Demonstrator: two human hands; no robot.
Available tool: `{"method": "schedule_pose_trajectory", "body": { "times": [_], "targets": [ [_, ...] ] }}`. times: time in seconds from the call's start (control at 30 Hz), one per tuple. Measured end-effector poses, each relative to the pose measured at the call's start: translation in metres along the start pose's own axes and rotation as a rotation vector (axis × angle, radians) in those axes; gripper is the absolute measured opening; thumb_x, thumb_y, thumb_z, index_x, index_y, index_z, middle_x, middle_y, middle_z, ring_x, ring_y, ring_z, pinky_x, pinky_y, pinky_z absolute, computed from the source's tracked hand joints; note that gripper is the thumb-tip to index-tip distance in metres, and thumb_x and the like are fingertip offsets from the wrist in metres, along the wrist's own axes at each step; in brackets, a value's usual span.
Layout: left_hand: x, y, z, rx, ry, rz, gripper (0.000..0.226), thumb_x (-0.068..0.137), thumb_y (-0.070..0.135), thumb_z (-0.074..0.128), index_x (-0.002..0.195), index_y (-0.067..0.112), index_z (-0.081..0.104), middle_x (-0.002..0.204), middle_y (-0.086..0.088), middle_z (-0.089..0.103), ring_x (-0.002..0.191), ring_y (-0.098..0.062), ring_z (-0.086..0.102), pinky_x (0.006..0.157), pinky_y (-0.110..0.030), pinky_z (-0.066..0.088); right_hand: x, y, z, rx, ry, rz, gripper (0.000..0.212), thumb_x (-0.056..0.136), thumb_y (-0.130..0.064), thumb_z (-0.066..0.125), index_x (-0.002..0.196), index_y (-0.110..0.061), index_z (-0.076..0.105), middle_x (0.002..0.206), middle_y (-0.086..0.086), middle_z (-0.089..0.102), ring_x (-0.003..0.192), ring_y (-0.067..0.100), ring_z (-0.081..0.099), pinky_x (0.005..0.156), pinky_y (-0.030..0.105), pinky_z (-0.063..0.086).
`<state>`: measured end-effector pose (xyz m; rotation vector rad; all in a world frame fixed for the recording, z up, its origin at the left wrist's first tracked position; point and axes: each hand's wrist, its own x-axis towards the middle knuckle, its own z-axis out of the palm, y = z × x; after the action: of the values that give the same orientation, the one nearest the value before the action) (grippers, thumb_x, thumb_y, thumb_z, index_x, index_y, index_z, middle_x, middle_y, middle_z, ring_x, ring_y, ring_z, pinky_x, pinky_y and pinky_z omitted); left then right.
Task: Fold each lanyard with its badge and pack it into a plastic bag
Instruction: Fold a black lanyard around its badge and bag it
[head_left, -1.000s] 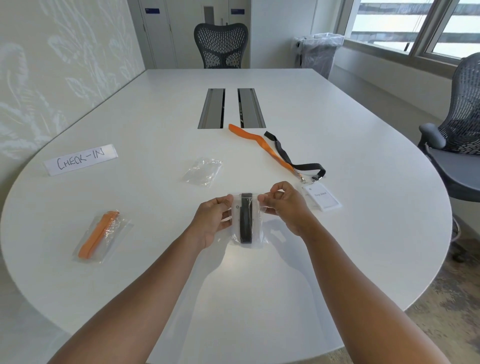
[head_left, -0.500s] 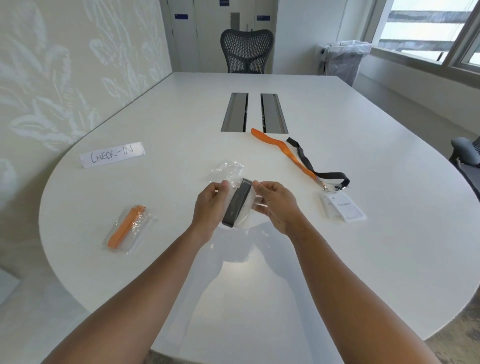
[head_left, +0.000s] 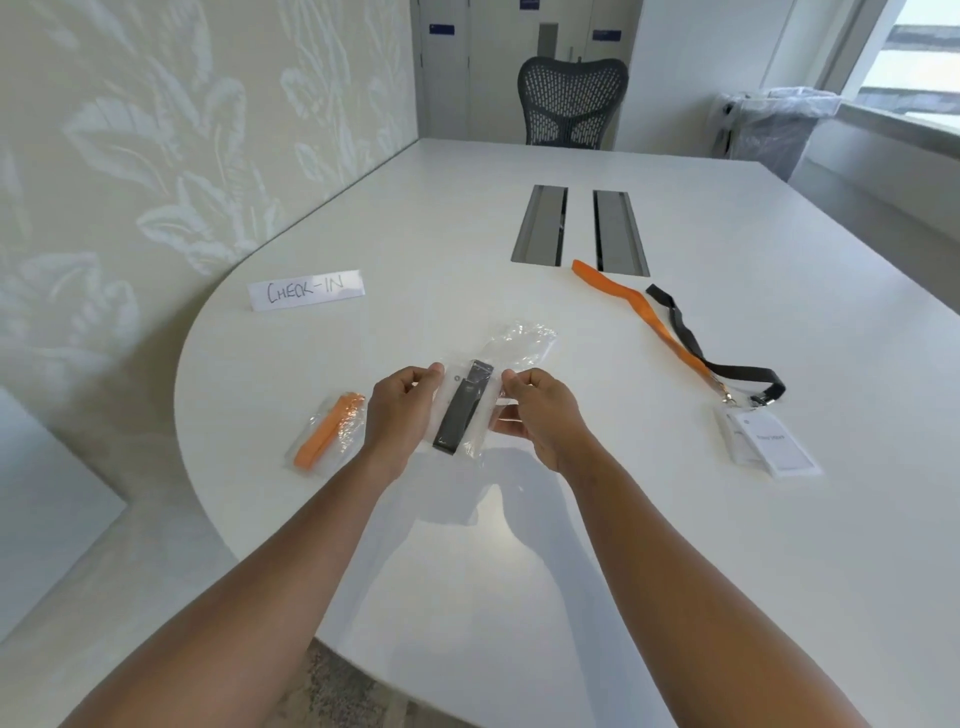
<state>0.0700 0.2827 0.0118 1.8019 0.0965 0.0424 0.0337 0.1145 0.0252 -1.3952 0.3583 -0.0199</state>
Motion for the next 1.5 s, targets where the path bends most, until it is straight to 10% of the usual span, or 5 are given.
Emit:
{"method": "schedule_pose_trajectory", "body": {
  "times": [0.6, 0.93, 1.5],
  "targets": [
    [0.014, -0.019, -0.066, 0.103, 0.032, 0.014, 0.025, 0.091, 0.047, 0.067, 0.089, 0.023, 0.073, 0.083, 0.012, 0.069, 0.075, -0.01, 0.059, 0.067, -0.027, 0.044, 0.006, 0.03, 0.064, -0.059, -0.112, 0.023, 0.02, 0.102, -0.02, 0.054, 0.095, -0.002, 0.055, 0.095, 0.018, 0.071, 0.068, 0.024, 0.072, 0.075, 0.037, 0.063],
    [0.012, -0.042, -0.091, 0.401, 0.169, 0.026, 0.027, 0.091, 0.052, 0.061, 0.093, 0.029, 0.074, 0.079, 0.015, 0.069, 0.083, -0.013, 0.067, 0.074, -0.03, 0.052, 0.017, 0.053, 0.087, -0.581, -0.032, -0.073, 0.029, 0.091, -0.035, 0.067, 0.08, -0.008, 0.064, 0.069, 0.003, 0.065, 0.053, 0.016, 0.059, 0.058, 0.03, 0.054],
    [0.02, -0.015, -0.054, 0.437, 0.188, 0.228, 0.009, 0.089, 0.037, 0.066, 0.094, 0.029, 0.067, 0.086, 0.013, 0.067, 0.083, -0.01, 0.063, 0.071, -0.029, 0.045, 0.024, 0.039, 0.061, -0.747, 0.083, -0.117, 0.028, 0.087, -0.045, 0.065, 0.084, -0.018, 0.06, 0.083, -0.001, 0.072, 0.079, 0.02, 0.068, 0.069, 0.032, 0.053]
  ]
}}
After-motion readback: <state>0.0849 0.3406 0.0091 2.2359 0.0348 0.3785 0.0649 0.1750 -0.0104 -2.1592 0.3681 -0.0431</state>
